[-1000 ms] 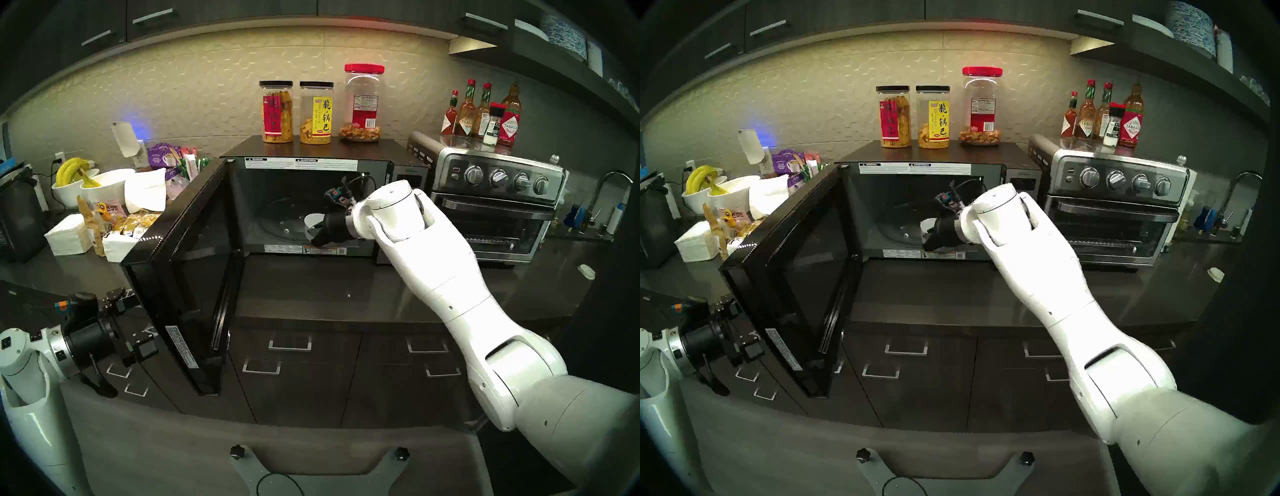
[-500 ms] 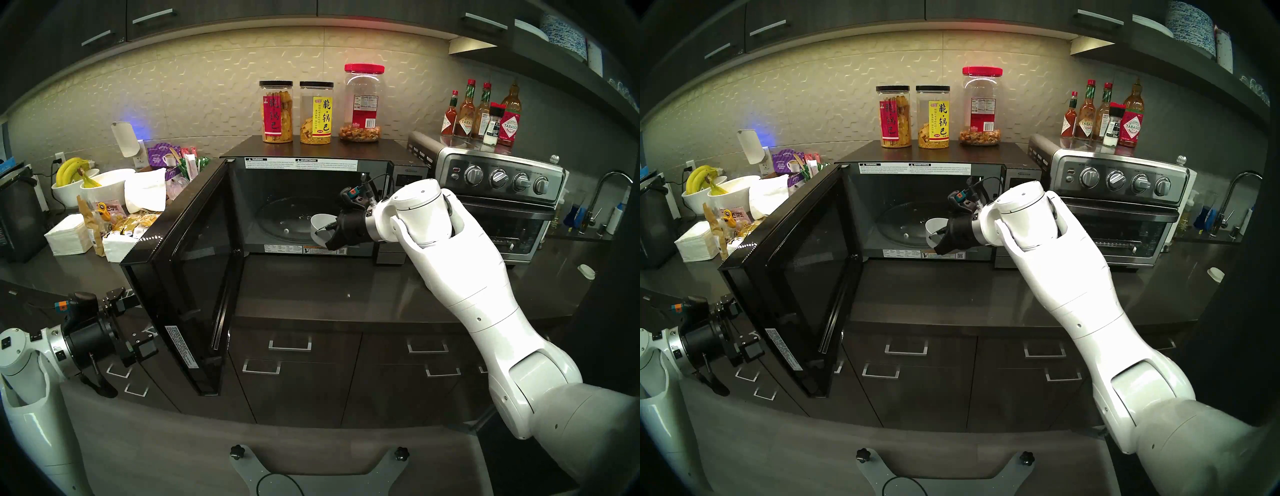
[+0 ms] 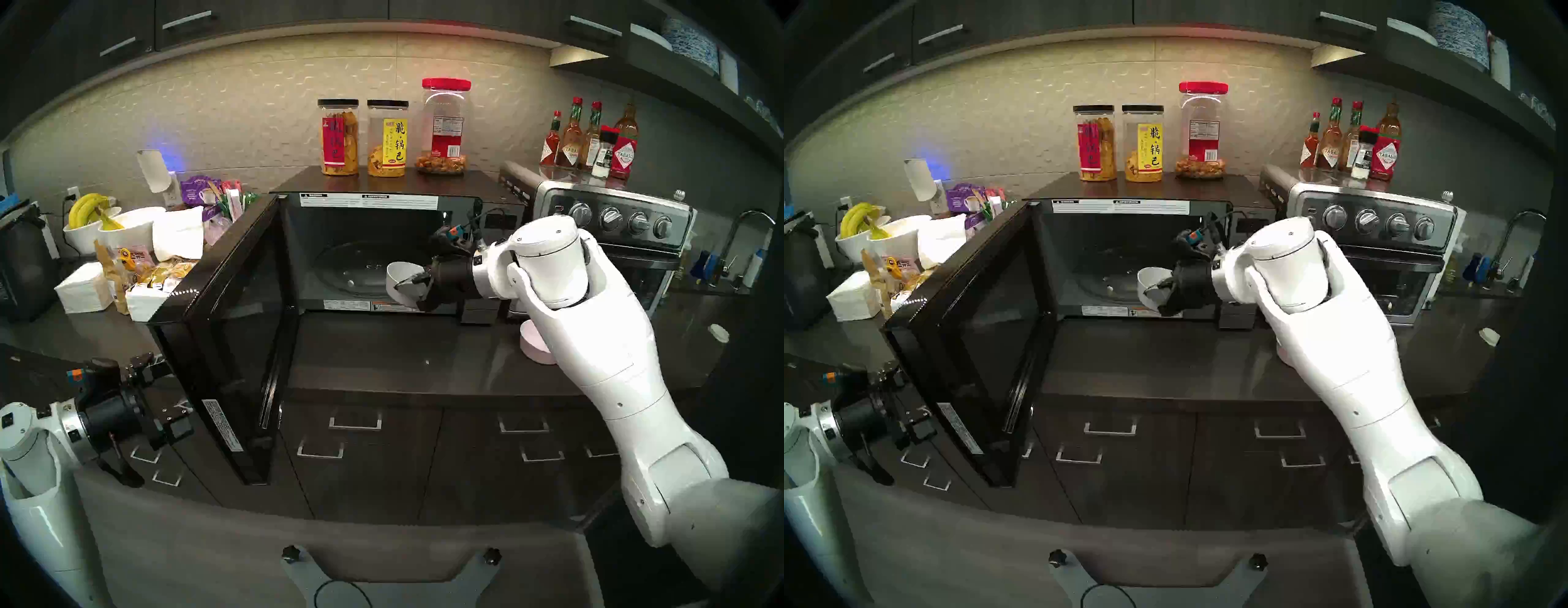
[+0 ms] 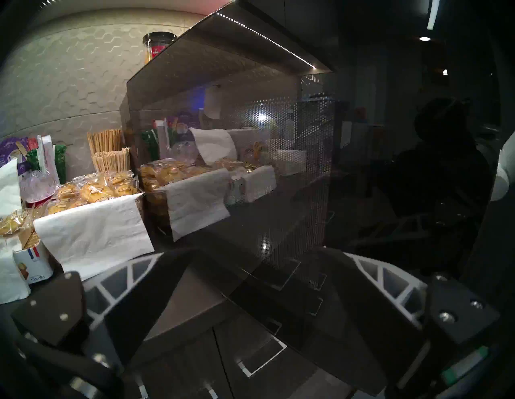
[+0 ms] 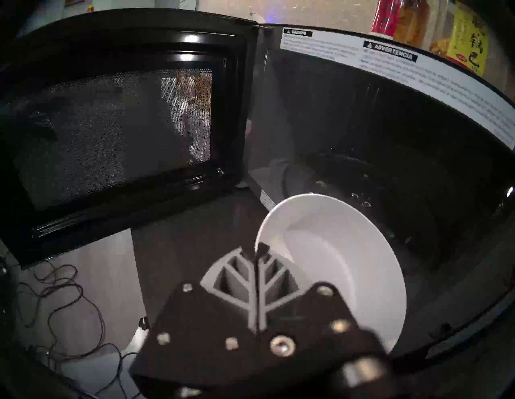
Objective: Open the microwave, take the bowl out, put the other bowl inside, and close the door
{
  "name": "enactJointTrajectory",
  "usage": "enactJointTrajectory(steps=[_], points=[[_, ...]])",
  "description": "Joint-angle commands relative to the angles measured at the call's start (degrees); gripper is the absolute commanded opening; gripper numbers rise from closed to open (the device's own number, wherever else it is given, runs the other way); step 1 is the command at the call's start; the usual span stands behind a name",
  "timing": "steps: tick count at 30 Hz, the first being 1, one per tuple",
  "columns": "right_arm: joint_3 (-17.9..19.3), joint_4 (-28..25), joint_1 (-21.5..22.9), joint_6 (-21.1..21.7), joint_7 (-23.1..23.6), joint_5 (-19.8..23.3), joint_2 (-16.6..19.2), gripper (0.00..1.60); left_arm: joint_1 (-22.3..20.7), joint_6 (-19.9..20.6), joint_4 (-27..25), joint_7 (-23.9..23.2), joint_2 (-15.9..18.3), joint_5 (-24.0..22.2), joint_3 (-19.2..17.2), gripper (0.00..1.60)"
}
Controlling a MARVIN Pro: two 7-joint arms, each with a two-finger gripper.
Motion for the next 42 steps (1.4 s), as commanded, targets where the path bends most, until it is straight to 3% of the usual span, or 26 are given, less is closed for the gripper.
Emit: enactJointTrajectory(steps=[1, 16, 34, 42], points=[[3.2, -2.7, 1.5, 0.5, 0.3, 1.4, -0.1, 0.0, 0.1, -0.1, -0.8, -0.6, 0.1, -0.4, 0.1, 1.6], [5.4, -4.0, 3.9, 3.8, 0.9, 2.0, -0.7, 0.0, 0.1, -0.1, -0.8, -0.6, 0.1, -0.4, 0.1, 1.6], [7.9, -5.8, 6.9, 3.9, 0.5, 2.3, -1.3, 0.0, 0.1, -0.1, -0.8, -0.6, 0.1, -0.4, 0.1, 1.6], [8.0, -4.0, 8.8, 3.9, -0.6, 1.8, -2.4, 0.0, 0.1, -0.1, -0.9, -0.6, 0.1, -0.4, 0.1, 1.6]])
